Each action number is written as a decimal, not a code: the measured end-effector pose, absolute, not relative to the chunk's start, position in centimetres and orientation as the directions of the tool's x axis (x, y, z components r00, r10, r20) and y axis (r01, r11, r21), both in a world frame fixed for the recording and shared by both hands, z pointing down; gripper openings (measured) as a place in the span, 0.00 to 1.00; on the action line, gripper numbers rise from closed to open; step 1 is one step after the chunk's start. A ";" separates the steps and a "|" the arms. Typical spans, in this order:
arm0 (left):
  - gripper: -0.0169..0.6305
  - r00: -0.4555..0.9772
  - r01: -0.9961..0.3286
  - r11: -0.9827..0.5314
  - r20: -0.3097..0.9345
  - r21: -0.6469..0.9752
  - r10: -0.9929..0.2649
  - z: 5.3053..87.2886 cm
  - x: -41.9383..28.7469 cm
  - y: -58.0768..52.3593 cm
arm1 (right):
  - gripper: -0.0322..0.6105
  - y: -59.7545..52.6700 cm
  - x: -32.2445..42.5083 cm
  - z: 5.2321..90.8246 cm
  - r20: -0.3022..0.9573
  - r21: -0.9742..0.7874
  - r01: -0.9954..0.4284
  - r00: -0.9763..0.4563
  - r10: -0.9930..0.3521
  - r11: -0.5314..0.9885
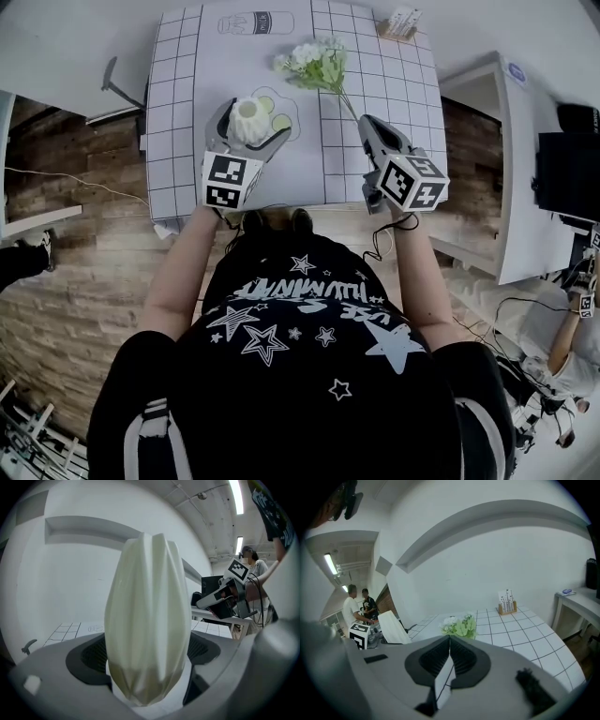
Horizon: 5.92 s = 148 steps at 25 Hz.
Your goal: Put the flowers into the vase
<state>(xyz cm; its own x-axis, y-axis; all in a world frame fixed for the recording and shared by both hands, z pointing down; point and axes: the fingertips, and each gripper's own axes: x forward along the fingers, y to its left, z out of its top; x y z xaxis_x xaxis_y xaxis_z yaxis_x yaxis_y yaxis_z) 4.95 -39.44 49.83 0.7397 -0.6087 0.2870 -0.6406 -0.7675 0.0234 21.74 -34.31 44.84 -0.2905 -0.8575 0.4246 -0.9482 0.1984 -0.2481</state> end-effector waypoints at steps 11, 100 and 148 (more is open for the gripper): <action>0.65 0.738 -0.637 -0.771 0.296 0.011 -0.606 50.1 4.6 -39.6 | 0.07 -35.9 21.3 45.8 0.454 -0.232 -0.946 -0.310 -0.835 0.225; 0.64 0.739 -0.639 -0.768 0.303 0.035 -0.602 50.4 4.8 -40.0 | 0.13 -41.8 5.0 25.9 0.100 -0.431 -0.416 -0.904 -0.415 0.801; 0.65 0.791 -0.578 -0.813 0.291 0.066 -0.538 50.6 5.2 -39.7 | 0.31 -37.5 0.6 37.0 0.381 -0.159 -0.680 -0.711 -0.591 0.716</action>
<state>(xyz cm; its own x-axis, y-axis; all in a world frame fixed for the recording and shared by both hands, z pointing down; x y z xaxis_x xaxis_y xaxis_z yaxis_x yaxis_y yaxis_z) 5.21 -39.69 50.61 0.7909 -0.5384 0.2909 -0.5779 -0.8135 0.0657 0.58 -37.47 37.04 -0.7113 -0.5906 0.3811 -0.6798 0.7159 -0.1593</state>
